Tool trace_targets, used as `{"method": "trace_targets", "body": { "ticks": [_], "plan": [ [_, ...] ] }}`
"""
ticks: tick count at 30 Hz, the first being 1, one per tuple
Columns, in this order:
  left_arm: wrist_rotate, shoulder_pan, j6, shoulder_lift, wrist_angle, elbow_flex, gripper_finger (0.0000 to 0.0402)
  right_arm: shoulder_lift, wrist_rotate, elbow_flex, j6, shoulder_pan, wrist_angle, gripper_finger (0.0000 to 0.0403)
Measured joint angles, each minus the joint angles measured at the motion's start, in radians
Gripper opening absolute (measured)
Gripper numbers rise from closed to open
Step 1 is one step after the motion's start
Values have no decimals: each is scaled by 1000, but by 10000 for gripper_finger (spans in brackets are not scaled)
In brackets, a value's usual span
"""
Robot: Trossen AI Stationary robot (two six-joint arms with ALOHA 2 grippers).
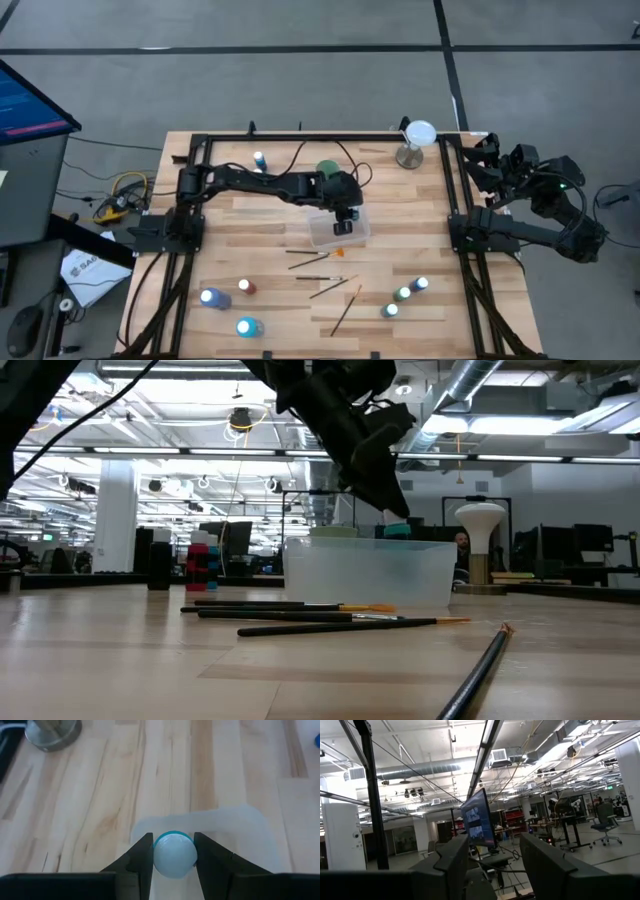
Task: Pick & Place Paint Supplies
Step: Put the small light blue paint bottle into the transparent bin
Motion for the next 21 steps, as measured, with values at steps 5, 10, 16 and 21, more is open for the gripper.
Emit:
{"method": "trace_targets", "body": {
  "ticks": [5, 10, 16, 21],
  "plan": [
    [-6, 0, 7, 10, 2, -1, 111, 0, 0, 0, 0, 0, 0, 172],
    [-7, 0, 8, 11, 2, -1, 111, 0, 0, 0, 0, 0, 0, 172],
    [-16, 5, 8, 11, 6, -1, 112, 0, 0, 0, 1, 0, 1, 172],
    [-33, 5, 35, 11, 8, -1, 117, 0, 0, 0, 22, 0, 1, 172]
  ]
}}
